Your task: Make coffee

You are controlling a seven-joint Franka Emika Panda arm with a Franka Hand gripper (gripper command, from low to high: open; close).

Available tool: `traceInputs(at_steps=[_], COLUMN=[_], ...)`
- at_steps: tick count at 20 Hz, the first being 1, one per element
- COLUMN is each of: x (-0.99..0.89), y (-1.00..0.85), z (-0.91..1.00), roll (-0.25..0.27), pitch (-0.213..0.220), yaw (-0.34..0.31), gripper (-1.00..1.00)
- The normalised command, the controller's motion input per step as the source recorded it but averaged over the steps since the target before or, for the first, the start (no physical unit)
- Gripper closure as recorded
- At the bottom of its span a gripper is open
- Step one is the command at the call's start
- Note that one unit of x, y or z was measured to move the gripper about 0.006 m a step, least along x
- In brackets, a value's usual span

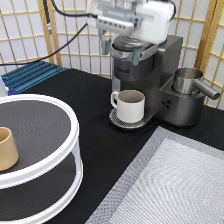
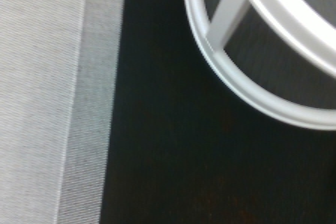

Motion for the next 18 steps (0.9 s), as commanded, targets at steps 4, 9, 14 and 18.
traceInputs(at_steps=[4,9,14,18], x=[-0.08,0.08,0.10,0.06], y=[0.10,0.00,0.01,0.09], z=[0.44,0.37,0.28,0.23], roll=[0.173,0.304,0.335,0.155], pitch=[-0.084,-0.005,0.009,0.006], yaw=[0.261,0.270,0.259,0.303], gripper=[-1.00,-1.00,-1.00,-1.00])
